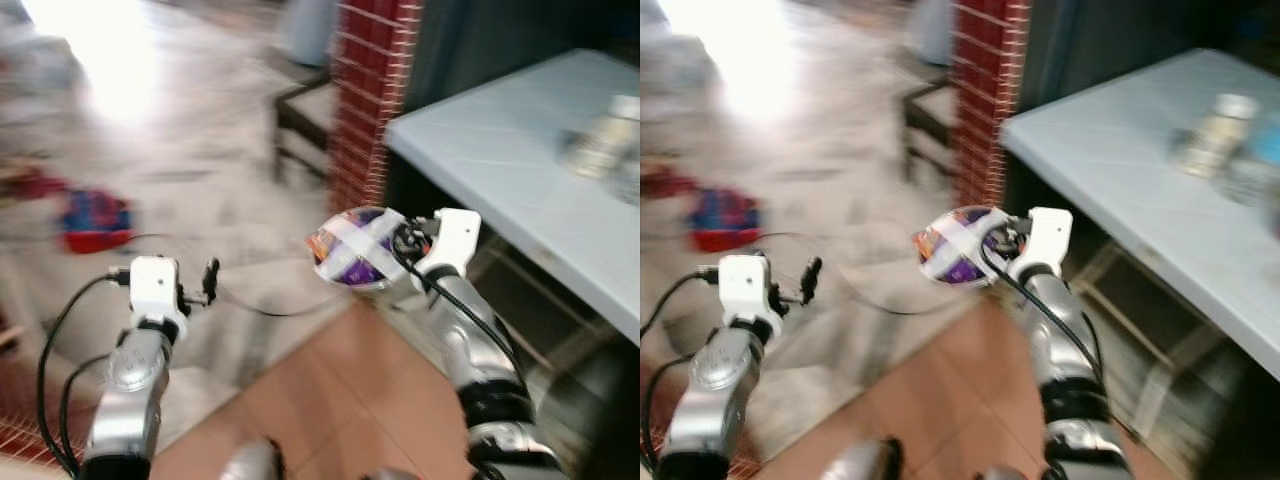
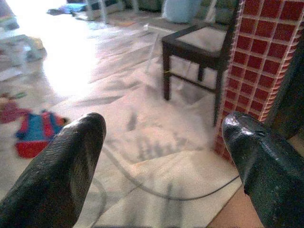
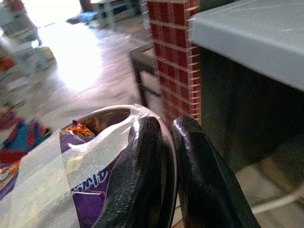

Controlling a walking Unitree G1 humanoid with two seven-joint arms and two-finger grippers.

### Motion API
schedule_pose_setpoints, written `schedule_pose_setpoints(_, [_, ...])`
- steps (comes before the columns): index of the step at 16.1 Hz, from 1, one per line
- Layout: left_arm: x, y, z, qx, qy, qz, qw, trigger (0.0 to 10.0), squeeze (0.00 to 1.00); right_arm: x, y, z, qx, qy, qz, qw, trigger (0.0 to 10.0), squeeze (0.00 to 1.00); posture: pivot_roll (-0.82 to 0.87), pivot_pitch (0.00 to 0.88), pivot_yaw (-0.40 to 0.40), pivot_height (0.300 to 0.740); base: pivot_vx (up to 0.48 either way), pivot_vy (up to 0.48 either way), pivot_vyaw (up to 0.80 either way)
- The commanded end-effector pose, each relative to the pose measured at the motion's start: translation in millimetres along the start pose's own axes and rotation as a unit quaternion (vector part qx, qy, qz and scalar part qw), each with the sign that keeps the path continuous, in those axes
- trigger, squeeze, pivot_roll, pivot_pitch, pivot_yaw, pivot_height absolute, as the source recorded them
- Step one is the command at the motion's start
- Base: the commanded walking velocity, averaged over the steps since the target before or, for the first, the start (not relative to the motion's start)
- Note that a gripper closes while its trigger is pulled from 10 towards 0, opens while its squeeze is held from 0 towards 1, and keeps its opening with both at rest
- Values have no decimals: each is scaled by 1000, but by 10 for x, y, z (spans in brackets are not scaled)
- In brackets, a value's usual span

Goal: Restocking fridge

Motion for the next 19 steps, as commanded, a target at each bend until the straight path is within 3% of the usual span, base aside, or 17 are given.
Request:
schedule_pose_setpoints(1, [21,30,85,-11,7,-4,1000,10000,0,-4,143,28,8,11,-27,1000,10000,0,58,20,-10,740,0,0,800])
schedule_pose_setpoints(4, [28,223,146,-48,20,-36,998,10000,0,-22,217,14,15,10,-36,999,10000,0,84,39,8,740,0,0,800])
schedule_pose_setpoints(6, [103,392,199,-44,55,-63,996,10000,0,14,311,78,22,20,-55,998,10000,0,85,65,30,740,0,0,800])
schedule_pose_setpoints(8, [170,352,126,-39,57,-59,996,10000,0,61,292,90,24,25,-56,998,10000,0,89,72,29,740,0,0,800])
schedule_pose_setpoints(9, [201,310,34,-38,52,-55,996,10000,0,85,248,78,18,26,-50,998,10000,0,89,71,16,740,0,0,0])
schedule_pose_setpoints(12, [207,285,-57,-18,58,-50,997,10000,0,117,268,14,23,15,-59,998,10000,0,74,44,1,740,0,0,0])
schedule_pose_setpoints(15, [170,237,-71,-11,66,-44,997,10000,0,159,245,-112,28,-6,-59,998,10000,0,60,0,-13,740,-91,0,0])
schedule_pose_setpoints(19, [143,205,-70,-9,65,-39,997,10000,0,186,185,-126,34,-2,-50,998,10000,0,48,0,-13,740,-279,0,0])
Point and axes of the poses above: a point about 5 cm out from each wrist's last joint towards the gripper, its own x axis pointing back from the gripper into the wrist, its own y axis along the axis of the wrist's last joint, z = x × y, the point moved 5 cm from there along -x, pointing out of the wrist towards the gripper, and after that the axes turned 1 degree about x, right-handed, at the moved point
